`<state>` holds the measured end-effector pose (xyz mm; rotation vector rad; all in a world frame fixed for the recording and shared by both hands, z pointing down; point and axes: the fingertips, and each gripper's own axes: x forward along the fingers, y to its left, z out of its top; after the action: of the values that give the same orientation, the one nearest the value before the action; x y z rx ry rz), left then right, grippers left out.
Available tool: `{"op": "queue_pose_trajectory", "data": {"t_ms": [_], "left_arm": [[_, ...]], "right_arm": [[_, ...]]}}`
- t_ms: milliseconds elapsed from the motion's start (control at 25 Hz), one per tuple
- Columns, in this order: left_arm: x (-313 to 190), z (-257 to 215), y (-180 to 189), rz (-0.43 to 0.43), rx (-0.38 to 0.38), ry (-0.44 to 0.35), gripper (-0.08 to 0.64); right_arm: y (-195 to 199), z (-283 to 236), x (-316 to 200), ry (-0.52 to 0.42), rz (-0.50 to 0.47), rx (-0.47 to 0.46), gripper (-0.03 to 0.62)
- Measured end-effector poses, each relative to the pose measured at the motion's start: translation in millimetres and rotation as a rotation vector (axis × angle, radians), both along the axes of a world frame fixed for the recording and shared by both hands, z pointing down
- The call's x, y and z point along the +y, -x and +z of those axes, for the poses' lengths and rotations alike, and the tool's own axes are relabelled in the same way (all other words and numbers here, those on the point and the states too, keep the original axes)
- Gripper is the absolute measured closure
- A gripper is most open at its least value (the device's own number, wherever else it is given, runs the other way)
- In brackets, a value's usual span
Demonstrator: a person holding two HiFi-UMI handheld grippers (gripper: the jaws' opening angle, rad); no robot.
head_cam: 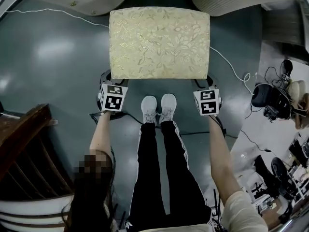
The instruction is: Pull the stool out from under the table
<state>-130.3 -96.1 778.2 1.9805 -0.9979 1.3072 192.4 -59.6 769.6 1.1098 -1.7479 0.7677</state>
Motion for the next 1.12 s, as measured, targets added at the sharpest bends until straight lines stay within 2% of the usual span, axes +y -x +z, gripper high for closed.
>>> {"op": "queue_pose_trajectory", "data": {"t_ms": [320,920,1000,1120], "left_arm": [[1.6,-0.7,2.2,-0.008,-0.019,0.055,0.301],[3.6,1.0,-0.1,-0.019,-0.008,0.060,0.301],[4.7,1.1,1.7,-0.059,0.006,0.071,0.301],[12.2,1.6,12.7,-0.188,0.023,0.090,0.287]], "right_arm": [[1.3,-0.1,3.5,0.036,0.007,-0.006,0.367],[-0.6,-1.3,2.0,0.046,0.017,-0.006,0.362],[2.1,-2.5,3.4,0.056,0.050,-0.051,0.359],[5.3,-7.0,6.4,0.062,0.104,-0.113,0.290]]}}
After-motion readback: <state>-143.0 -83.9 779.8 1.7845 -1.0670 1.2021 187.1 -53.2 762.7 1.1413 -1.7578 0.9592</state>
